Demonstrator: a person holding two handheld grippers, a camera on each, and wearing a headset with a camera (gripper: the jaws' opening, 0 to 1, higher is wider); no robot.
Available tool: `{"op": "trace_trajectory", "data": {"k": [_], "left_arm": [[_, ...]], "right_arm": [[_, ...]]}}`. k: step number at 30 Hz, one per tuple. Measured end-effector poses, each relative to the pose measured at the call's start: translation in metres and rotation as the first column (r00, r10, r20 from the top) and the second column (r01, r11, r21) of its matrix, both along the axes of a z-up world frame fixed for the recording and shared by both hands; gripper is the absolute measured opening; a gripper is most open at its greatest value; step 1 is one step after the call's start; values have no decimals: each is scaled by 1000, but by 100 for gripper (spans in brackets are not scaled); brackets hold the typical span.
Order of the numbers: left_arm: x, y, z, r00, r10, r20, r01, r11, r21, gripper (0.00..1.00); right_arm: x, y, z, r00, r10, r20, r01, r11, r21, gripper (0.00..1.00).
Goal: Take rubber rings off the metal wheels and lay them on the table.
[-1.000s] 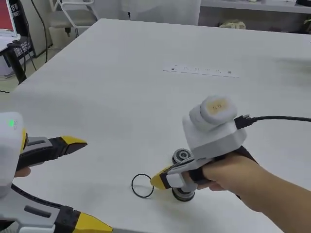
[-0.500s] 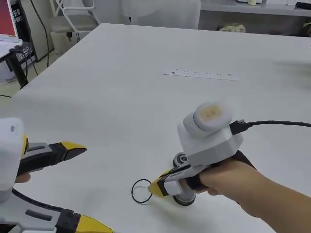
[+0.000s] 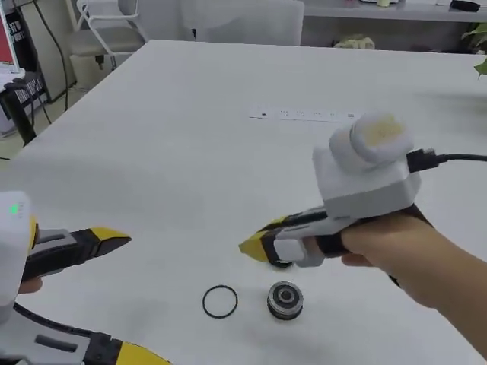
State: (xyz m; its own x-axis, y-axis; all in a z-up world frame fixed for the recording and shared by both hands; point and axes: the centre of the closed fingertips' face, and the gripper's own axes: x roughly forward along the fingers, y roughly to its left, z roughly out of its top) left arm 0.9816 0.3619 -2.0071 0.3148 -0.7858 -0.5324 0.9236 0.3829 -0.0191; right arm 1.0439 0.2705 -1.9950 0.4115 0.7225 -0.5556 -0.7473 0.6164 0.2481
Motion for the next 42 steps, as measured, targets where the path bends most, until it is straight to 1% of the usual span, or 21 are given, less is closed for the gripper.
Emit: {"op": "trace_trajectory", "data": {"k": [2,3,5,6,7,8,10,13,15,17,21,23,24,27,28,30,32,33,37,39,42], "left_arm": [[-3,-4,4,1000,-20,11,20,1000,-2,96],[-5,-6,7,999,-37,20,37,999,-9,97],[-6,-10,14,996,-66,54,66,998,-8,99],[-6,-12,18,995,-71,75,72,997,-5,99],[-6,-13,21,994,-73,85,74,997,-3,99],[-6,-16,27,993,-76,85,77,997,-13,99],[-7,-23,37,991,-94,96,98,994,-38,99],[-4,-27,43,989,-103,103,107,994,-34,99],[-1,-31,49,986,-114,119,118,993,-27,99],[1,-36,57,983,-126,134,131,991,-29,99],[4,-47,71,979,-154,135,161,986,-41,96],[7,-53,78,973,-168,155,178,983,-52,94],[9,-57,83,968,-181,172,192,980,-53,94],[18,-66,89,958,-201,203,213,976,-36,92],[20,-69,89,955,-209,212,220,975,-31,91],[22,-75,90,945,-235,230,248,968,-29,87],[23,-81,89,940,-249,235,263,964,-30,84],[23,-83,89,937,-256,237,270,962,-30,83],[25,-99,87,927,-288,240,313,947,-73,80],[30,-106,81,922,-301,246,323,945,-55,78],[34,-114,71,914,-318,252,337,941,-36,74]], "right_arm": [[3,-5,12,1000,-12,22,11,1000,24,18],[6,-8,20,999,-20,44,18,999,40,19],[6,-14,30,998,-12,69,8,998,58,21],[4,-15,32,998,-1,69,-4,998,68,21],[0,-17,35,998,13,59,-18,996,83,20],[-1,-20,36,998,16,59,-21,996,87,21],[-3,-26,36,997,12,76,-19,996,88,24],[-5,-35,34,997,9,79,-16,996,86,25],[-9,-40,28,997,16,69,-22,997,80,25],[-11,-46,20,998,19,66,-23,998,55,26],[-15,-56,3,999,15,48,-17,1000,24,25],[-16,-59,-3,999,15,41,-16,1000,20,25],[-18,-59,-9,999,21,34,-22,1000,10,24],[-24,-60,-24,998,57,16,-56,998,-27,24],[-26,-60,-27,998,68,12,-68,997,-34,24],[-31,-61,-39,996,90,-21,-91,994,-61,22],[-37,-62,-53,991,126,-50,-131,986,-101,22],[-39,-61,-57,989,136,-59,-142,984,-109,22],[-45,-59,-69,982,165,-92,-176,976,-129,24],[-45,-60,-73,981,173,-91,-185,972,-146,24],[-46,-59,-74,978,188,-86,-199,968,-150,25]]}}
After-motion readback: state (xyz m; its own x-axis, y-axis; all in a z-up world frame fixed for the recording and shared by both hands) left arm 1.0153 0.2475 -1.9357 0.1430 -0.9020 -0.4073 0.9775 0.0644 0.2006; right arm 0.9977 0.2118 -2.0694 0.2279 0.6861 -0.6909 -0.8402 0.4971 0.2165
